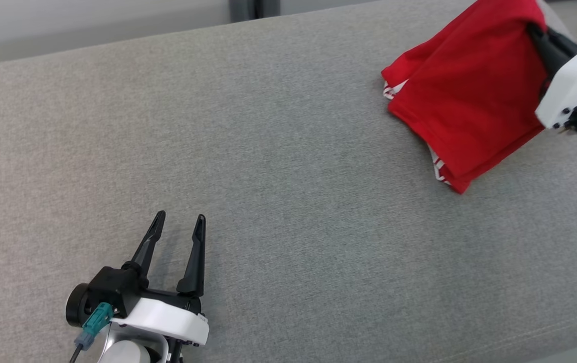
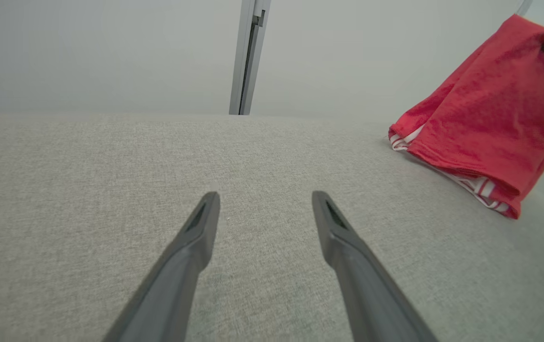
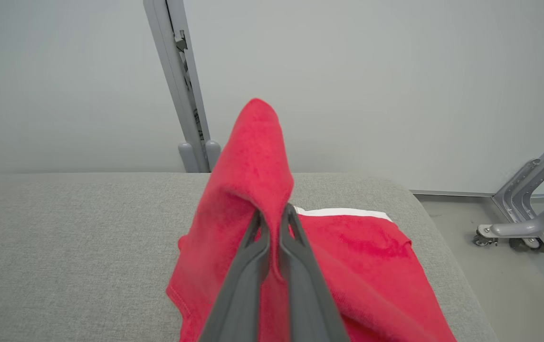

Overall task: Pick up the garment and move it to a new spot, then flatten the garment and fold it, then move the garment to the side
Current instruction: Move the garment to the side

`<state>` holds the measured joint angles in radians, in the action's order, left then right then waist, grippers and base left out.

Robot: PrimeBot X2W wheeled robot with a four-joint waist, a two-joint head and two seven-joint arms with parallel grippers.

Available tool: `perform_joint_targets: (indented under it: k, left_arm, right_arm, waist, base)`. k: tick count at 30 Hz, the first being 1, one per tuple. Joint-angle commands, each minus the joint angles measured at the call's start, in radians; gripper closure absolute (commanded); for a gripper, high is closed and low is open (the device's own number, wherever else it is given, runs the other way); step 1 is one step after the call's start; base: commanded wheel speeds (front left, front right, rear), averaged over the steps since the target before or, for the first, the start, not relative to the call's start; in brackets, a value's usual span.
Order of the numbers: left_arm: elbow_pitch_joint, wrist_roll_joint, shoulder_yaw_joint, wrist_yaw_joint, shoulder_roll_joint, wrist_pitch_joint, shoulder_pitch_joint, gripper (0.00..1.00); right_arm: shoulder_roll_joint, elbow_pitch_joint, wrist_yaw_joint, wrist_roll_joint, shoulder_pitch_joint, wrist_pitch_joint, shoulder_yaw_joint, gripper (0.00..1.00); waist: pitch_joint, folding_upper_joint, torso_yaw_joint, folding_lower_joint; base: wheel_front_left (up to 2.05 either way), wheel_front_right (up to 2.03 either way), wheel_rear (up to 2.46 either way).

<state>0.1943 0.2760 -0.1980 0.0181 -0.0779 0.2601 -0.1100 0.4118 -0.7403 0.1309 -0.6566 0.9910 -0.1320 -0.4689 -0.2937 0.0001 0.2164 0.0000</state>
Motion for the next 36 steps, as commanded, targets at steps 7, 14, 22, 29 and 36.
perform_joint_targets:
  k: [7, 14, 22, 29, 36]
  left_arm:
    - [-0.009, -0.006, 0.001, 0.010, 0.002, 0.006, -0.030, 0.00]
    - [-0.026, -0.020, -0.005, 0.015, 0.006, 0.006, -0.040, 0.00]
    - [-0.035, -0.040, -0.018, 0.023, 0.008, 0.006, -0.055, 0.00]
    - [-0.042, -0.055, -0.026, 0.024, 0.002, 0.003, -0.064, 0.00]
    - [-0.051, -0.061, -0.031, 0.023, -0.002, 0.003, -0.058, 0.00]
  right_arm:
    - [0.075, -0.068, 0.000, 0.051, 0.080, -0.027, 0.033, 1.00]
    - [0.171, -0.112, 0.000, 0.111, 0.131, -0.036, 0.066, 1.00]
    - [0.245, -0.232, 0.000, 0.212, 0.162, 0.020, 0.146, 1.00]
    - [0.255, -0.376, 0.000, 0.335, 0.206, 0.105, 0.244, 1.00]
    - [0.279, -0.500, 0.000, 0.472, 0.243, 0.173, 0.334, 1.00]
  waist:
    - [-0.047, -0.0001, -0.047, 0.0000]
    - [-0.097, -0.0001, -0.084, 0.0000]
    - [-0.165, -0.0001, -0.137, 0.0000]
    - [-0.212, -0.0001, -0.169, 0.0000]
    - [-0.236, -0.0001, -0.188, 0.0000]
  base:
    - [0.00, 0.00, 0.00]
    - [0.00, 0.00, 0.00]
    - [0.00, 0.00, 0.00]
    - [0.00, 0.00, 0.00]
    - [0.00, 0.00, 0.00]
